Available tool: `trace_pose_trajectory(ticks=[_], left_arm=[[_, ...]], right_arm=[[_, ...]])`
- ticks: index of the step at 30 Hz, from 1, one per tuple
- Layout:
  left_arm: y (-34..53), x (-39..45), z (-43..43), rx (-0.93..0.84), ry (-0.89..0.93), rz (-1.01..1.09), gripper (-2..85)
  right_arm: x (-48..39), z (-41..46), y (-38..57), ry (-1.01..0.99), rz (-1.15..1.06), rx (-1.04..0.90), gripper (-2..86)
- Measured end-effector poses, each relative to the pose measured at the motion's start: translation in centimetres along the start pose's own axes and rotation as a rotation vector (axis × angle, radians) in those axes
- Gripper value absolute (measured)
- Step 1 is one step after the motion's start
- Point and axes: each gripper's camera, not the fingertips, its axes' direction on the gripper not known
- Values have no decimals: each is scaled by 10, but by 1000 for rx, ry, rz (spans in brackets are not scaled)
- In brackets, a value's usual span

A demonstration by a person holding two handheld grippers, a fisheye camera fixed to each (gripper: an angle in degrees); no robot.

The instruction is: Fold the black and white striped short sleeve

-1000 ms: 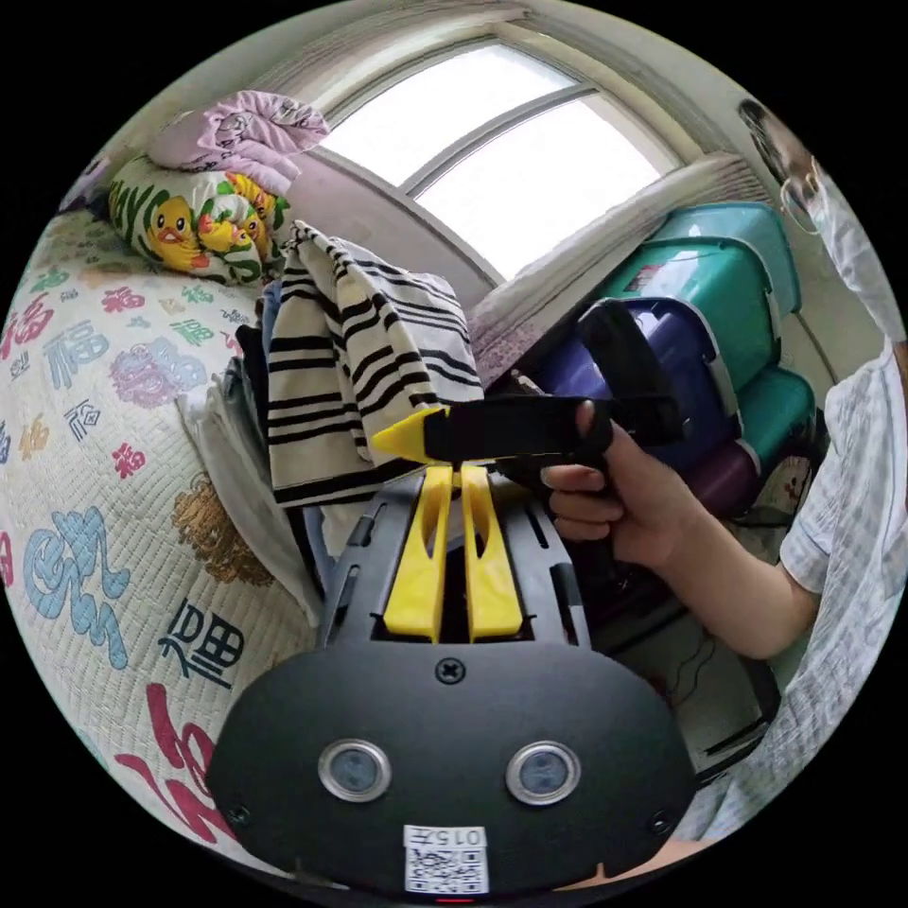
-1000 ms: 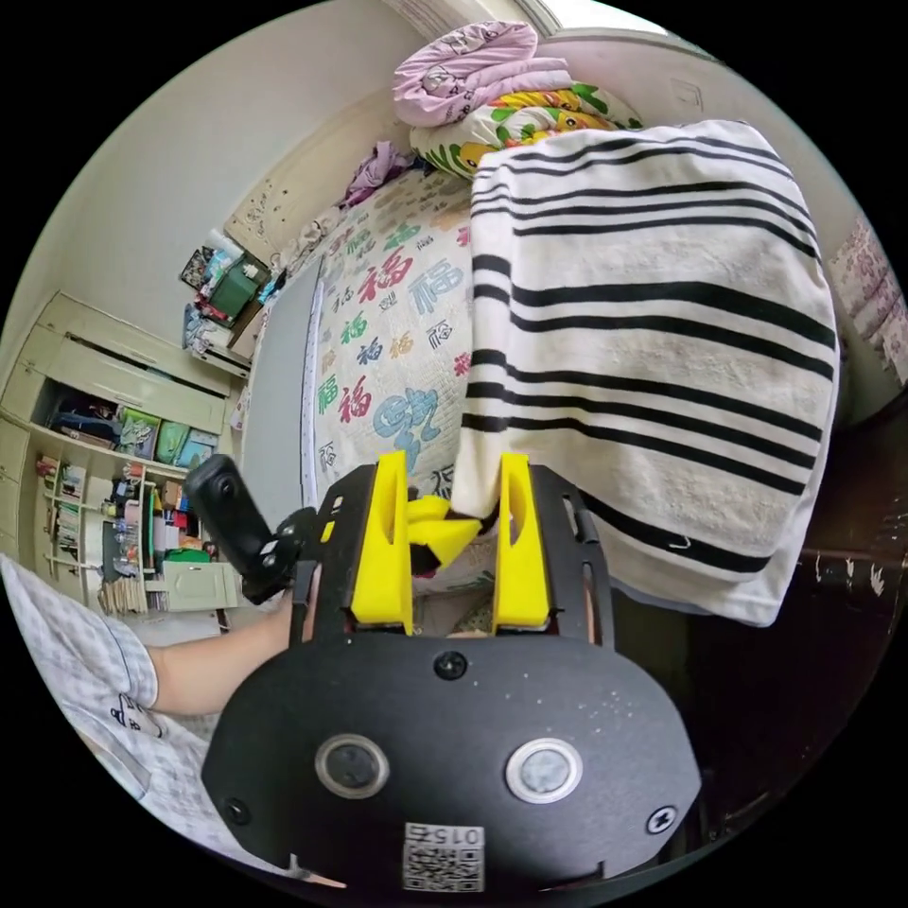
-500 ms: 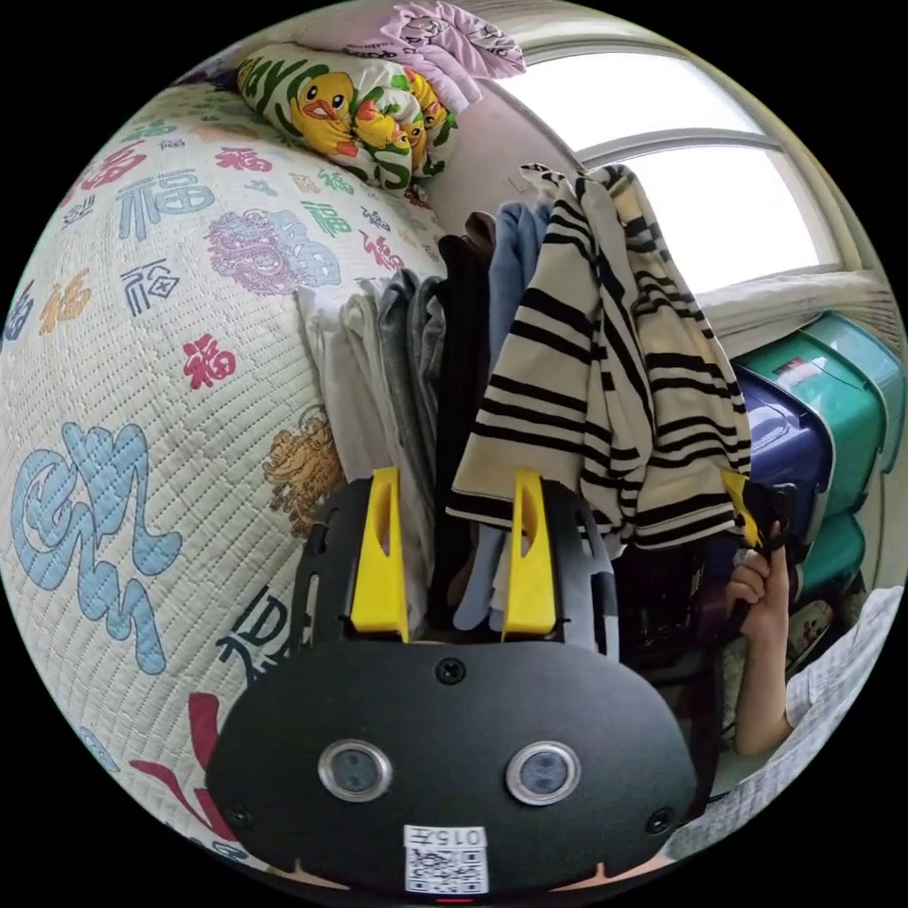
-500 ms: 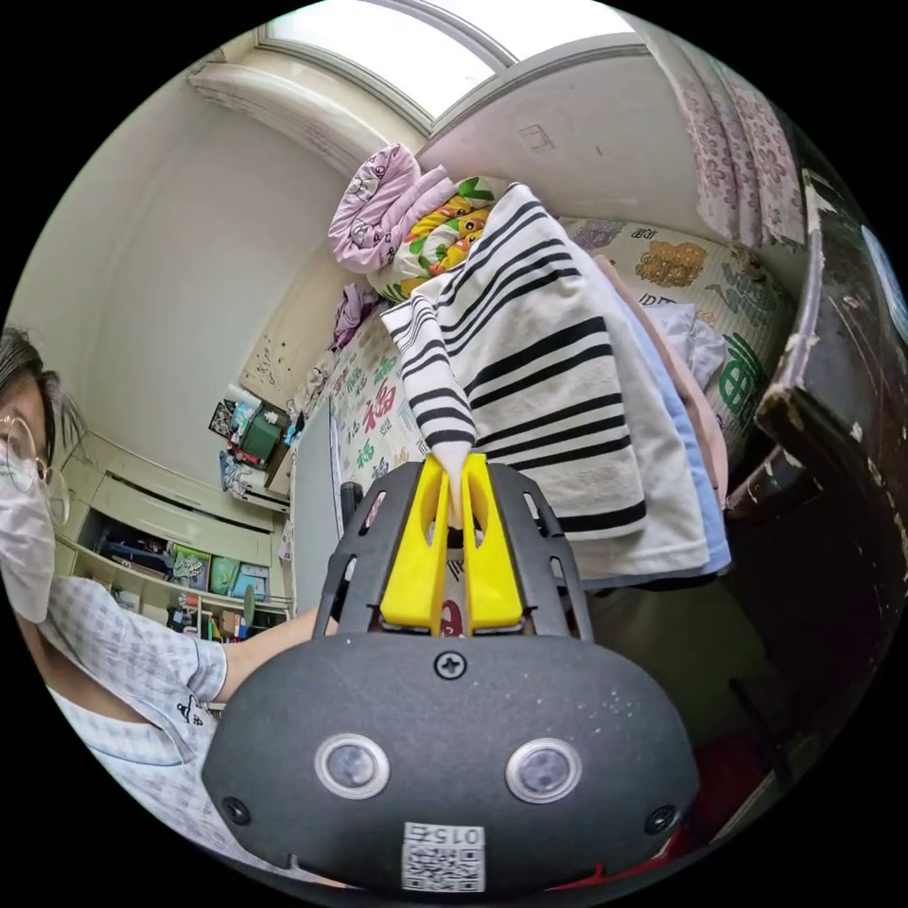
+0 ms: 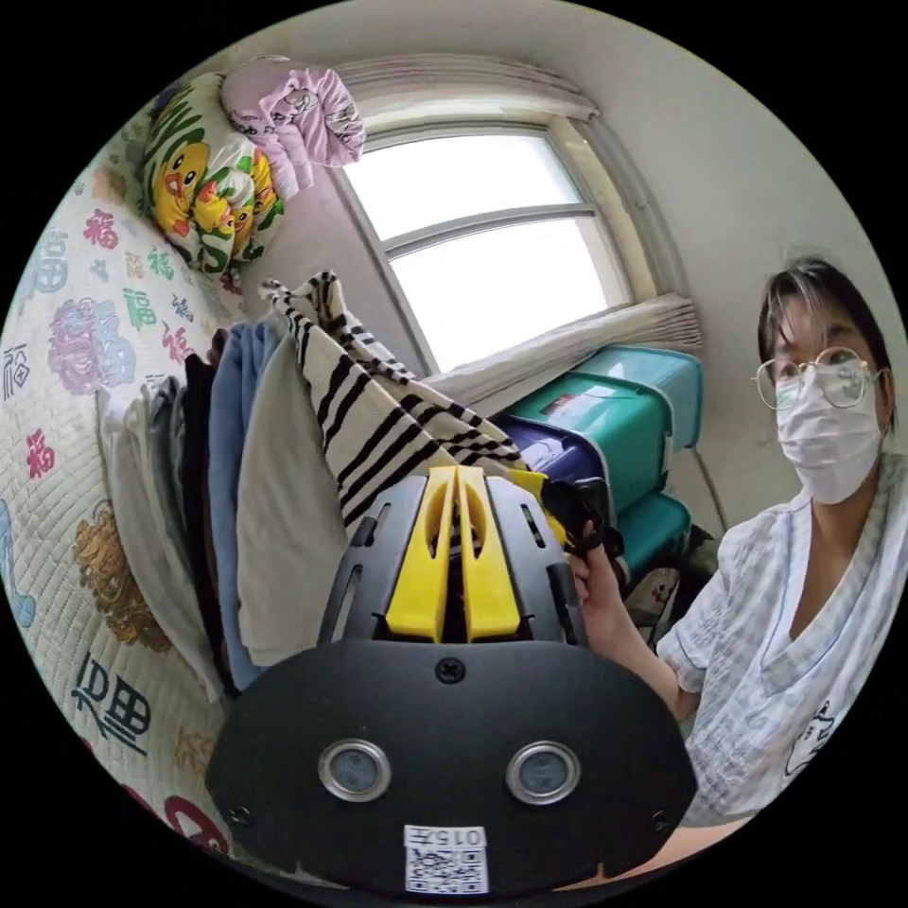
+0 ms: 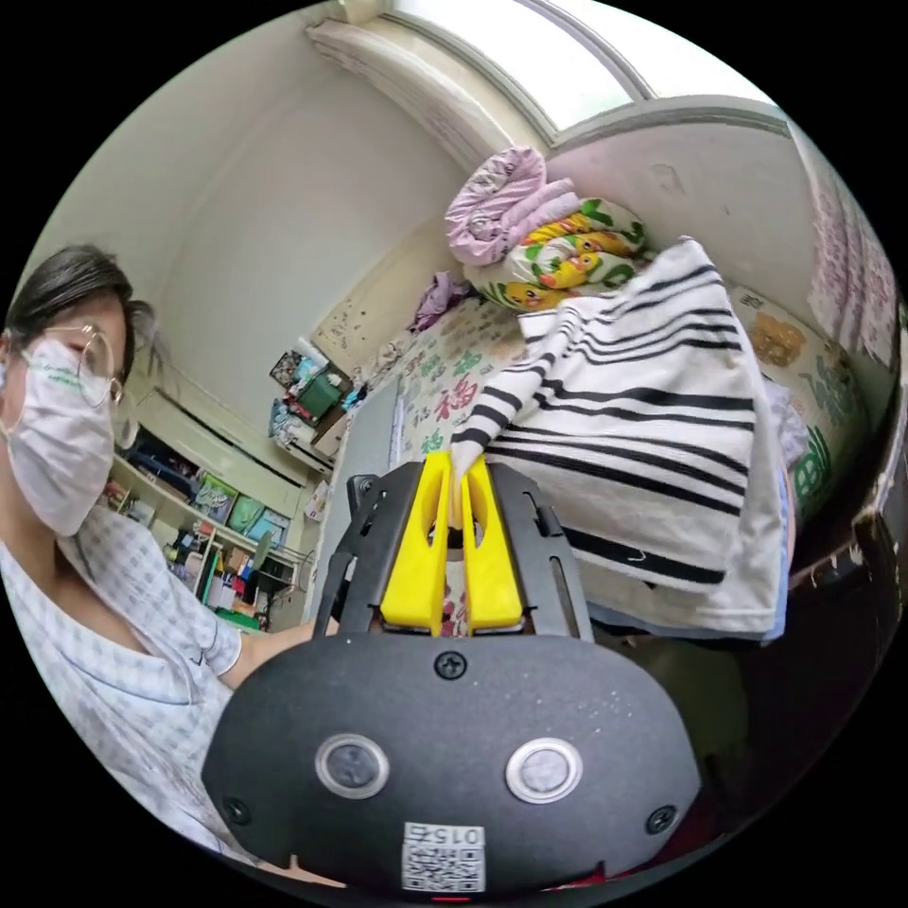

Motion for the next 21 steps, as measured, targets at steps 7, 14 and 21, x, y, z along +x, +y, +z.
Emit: trace_pose_trajectory(ticks=[7,14,21], left_arm=[[-12,147,-109,203,485,85,-9],[24,227,-288,214,306,-141,-9],[30,315,-549,459,-292,-198,-10]], right_arm=[[-145,-1,-26,-414,-329,44,0],[-218,113,-4,-697,-122,-198,-1],[-264,291,-16,-734,180,-244,-2]])
